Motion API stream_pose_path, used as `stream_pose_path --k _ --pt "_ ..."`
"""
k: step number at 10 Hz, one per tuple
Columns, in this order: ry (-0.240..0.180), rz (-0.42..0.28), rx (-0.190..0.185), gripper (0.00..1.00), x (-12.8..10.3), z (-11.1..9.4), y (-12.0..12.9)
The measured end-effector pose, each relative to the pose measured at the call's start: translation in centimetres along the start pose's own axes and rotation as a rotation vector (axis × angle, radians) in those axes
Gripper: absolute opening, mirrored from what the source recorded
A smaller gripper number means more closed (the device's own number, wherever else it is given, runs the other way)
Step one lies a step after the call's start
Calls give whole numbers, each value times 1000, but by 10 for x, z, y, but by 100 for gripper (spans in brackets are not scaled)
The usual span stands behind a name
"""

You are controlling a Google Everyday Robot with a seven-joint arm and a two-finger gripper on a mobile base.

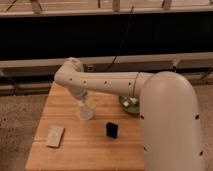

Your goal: Place the ceramic cup over the eraser

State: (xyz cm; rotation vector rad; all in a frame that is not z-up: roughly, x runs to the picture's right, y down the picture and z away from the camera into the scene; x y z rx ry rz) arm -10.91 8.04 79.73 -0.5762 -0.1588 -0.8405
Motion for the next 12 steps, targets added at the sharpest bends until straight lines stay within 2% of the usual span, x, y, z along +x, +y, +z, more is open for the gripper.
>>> stream_pose_path --k 7,10,12 --pt "-60 -23 10 80 -6 23 -2" --pt "-64 -18 16 79 -1 23 3" --pt "-64 -18 16 66 0 22 5"
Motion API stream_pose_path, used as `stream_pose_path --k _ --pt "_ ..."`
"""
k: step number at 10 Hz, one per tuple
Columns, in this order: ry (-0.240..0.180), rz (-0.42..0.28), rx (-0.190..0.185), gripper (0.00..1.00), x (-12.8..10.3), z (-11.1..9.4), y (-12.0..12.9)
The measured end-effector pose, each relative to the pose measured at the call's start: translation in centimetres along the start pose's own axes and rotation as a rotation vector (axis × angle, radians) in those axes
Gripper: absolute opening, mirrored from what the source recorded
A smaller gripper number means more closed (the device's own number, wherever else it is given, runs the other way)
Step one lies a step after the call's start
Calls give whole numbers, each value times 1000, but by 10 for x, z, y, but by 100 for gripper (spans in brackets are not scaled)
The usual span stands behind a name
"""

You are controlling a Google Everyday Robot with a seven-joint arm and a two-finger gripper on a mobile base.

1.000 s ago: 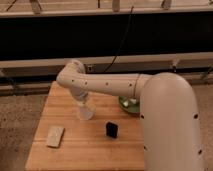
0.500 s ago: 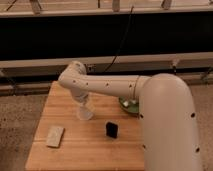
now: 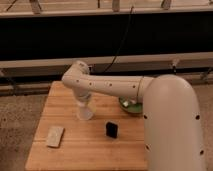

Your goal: Place the ceramic cup over the eraser

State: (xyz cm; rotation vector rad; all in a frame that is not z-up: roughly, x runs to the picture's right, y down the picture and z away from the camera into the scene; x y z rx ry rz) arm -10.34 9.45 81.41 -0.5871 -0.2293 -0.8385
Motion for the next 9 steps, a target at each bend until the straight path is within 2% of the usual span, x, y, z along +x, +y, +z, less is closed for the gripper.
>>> stream_pose_path --k 1,2,4,6,9 --pt "-2 -3 7 61 -1 2 -2" --pt "-4 -3 5 62 -1 4 -1" --pt "-10 1 -1 78 0 9 2" --pt "-13 6 -1 79 2 7 4" --pt "-13 15 1 51 1 -10 5"
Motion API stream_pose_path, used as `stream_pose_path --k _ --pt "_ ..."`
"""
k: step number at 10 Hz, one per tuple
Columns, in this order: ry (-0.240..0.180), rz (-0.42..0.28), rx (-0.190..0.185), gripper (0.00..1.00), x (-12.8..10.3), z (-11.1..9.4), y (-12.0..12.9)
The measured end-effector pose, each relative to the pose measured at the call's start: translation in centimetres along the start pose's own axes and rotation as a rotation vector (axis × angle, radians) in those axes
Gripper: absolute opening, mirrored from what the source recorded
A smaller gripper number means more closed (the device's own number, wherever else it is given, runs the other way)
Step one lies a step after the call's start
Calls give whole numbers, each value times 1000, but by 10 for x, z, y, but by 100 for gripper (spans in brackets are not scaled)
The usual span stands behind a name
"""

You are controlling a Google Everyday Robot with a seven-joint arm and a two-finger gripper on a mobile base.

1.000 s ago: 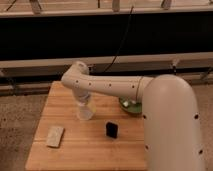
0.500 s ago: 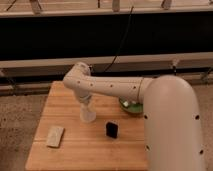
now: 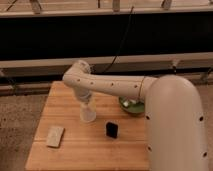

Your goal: Place the ceramic cup over the eraser

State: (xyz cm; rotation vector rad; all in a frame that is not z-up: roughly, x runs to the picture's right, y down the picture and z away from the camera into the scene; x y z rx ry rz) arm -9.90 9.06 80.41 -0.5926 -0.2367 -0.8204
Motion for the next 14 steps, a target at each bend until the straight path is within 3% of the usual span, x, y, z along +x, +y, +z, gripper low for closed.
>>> stream_pose_path --k 1,2,5,7,9,12,13,14 --pt "2 1 0 45 1 0 2" --pt "-12 8 1 40 3 13 7" --pt "-27 12 0 69 3 3 10" --pt "-26 25 3 72 6 -14 13" --pt "-29 31 4 55 5 -23 13" --pt "-40 67 16 24 14 -43 39" --pt "-42 69 21 17 14 -51 43" --pt "-43 63 14 16 14 -52 41"
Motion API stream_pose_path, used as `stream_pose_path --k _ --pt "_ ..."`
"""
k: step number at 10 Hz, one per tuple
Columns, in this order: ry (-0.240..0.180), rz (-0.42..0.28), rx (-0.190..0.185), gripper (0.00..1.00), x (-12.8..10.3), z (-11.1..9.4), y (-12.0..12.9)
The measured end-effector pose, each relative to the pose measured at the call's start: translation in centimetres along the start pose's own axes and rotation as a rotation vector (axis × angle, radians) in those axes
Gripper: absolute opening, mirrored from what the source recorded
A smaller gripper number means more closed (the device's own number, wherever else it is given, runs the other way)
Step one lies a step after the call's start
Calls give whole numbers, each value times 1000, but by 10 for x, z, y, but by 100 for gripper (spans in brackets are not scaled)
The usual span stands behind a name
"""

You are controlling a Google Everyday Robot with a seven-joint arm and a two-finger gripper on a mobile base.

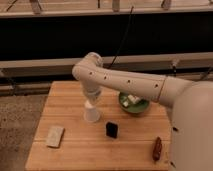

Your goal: Place the ceramic cup over the eraser

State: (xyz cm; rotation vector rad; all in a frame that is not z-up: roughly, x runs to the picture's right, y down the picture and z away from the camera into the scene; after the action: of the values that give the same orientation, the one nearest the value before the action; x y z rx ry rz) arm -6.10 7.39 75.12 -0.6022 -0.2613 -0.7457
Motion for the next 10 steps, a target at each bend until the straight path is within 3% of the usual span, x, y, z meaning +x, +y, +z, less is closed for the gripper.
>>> stream_pose_path --k 1,3,5,7,10 --pt "-1 -6 -5 20 -2 3 -3" --pt "-1 -7 4 42 -3 10 -3" --pt "-12 -27 27 60 -10 -2 -13" --pt "-24 -42 28 78 -12 -11 -17" --pt "-46 -49 12 80 -8 -3 -17"
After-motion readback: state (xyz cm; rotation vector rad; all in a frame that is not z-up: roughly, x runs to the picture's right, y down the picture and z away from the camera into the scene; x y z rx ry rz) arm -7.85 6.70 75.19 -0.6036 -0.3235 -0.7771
